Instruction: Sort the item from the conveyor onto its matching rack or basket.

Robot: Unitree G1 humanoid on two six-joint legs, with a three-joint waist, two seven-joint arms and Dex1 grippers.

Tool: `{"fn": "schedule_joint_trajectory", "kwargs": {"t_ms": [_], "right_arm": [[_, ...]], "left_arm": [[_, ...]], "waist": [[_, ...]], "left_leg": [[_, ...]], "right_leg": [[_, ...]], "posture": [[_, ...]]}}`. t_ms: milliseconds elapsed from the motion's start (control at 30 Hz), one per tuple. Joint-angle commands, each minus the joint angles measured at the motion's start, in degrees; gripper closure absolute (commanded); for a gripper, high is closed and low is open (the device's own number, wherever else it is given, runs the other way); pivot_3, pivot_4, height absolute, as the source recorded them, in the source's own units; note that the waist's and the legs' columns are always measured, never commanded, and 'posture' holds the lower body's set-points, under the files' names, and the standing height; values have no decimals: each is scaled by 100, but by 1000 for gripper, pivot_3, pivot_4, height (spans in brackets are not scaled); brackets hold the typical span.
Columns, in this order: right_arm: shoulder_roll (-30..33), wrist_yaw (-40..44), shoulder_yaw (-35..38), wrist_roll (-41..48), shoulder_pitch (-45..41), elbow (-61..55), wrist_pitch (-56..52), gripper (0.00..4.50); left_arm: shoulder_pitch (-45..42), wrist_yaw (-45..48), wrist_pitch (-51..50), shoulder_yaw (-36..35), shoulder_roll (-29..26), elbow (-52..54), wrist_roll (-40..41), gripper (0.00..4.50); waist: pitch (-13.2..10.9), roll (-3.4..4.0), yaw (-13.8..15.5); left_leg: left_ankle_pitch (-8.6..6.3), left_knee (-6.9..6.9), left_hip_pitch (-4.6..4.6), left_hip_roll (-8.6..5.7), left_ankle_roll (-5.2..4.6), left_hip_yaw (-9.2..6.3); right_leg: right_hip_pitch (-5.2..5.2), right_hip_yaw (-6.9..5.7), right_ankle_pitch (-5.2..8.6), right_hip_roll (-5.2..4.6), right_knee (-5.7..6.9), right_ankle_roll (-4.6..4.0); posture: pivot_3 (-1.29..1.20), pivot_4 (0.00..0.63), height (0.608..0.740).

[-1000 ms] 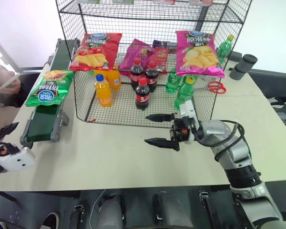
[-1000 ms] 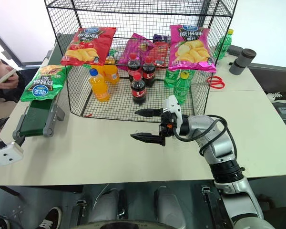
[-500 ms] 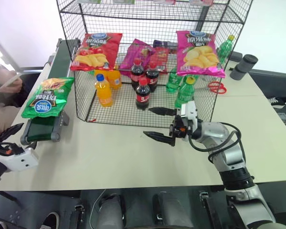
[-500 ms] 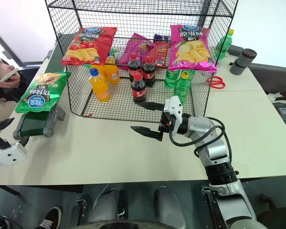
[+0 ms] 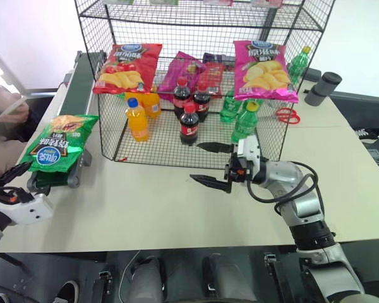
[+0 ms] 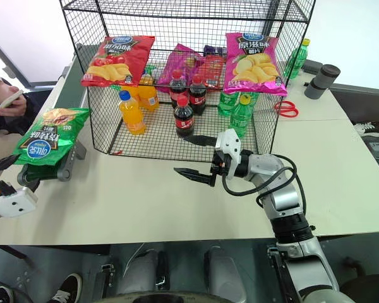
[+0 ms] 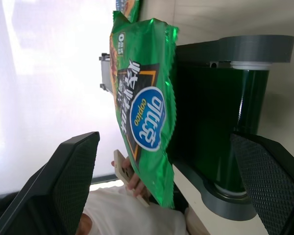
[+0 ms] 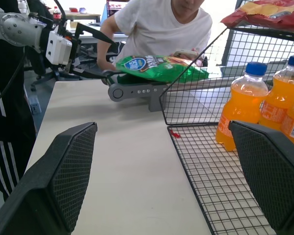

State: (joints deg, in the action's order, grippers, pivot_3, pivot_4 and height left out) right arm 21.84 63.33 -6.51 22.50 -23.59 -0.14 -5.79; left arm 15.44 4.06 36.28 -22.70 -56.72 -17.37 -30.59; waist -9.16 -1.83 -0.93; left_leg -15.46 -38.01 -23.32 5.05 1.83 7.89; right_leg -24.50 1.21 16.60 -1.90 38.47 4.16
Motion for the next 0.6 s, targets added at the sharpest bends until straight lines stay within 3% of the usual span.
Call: {"fn": "schedule_joint_trajectory", "kwargs": {"t_ms": [33, 467, 533, 600], "right_arm": [[26, -19, 6, -46, -84, -77, 132, 17], [123, -135, 72, -154, -24, -127, 103, 17], [164, -152, 96, -160, -48, -97, 97, 0], [190, -167, 103, -180, -58, -74, 121, 0]], "left_arm": [[-44, -52, -41, -23, -72, 90, 121, 0], [-385, -5, -71, 212, -132, -132, 174, 0], [-436, 141, -29, 291, -125, -182, 304, 501], [-455, 266, 1, 335, -126, -230, 442, 1338]], "waist": [[0, 0, 1], [0, 0, 0], [0, 0, 4], [0, 0, 2]], "left_leg": [[0, 0, 0, 0, 0, 0], [0, -1, 0, 0, 0, 1], [0, -1, 0, 0, 0, 1], [0, -1, 0, 0, 0, 1]], "right_leg": [[0, 0, 0, 0, 0, 0], [0, 0, 0, 1, 1, 0], [0, 0, 0, 1, 1, 0], [-1, 0, 0, 1, 2, 0]], "posture": [[0, 150, 740], [0, 150, 740], [0, 150, 740], [0, 150, 740]]}}
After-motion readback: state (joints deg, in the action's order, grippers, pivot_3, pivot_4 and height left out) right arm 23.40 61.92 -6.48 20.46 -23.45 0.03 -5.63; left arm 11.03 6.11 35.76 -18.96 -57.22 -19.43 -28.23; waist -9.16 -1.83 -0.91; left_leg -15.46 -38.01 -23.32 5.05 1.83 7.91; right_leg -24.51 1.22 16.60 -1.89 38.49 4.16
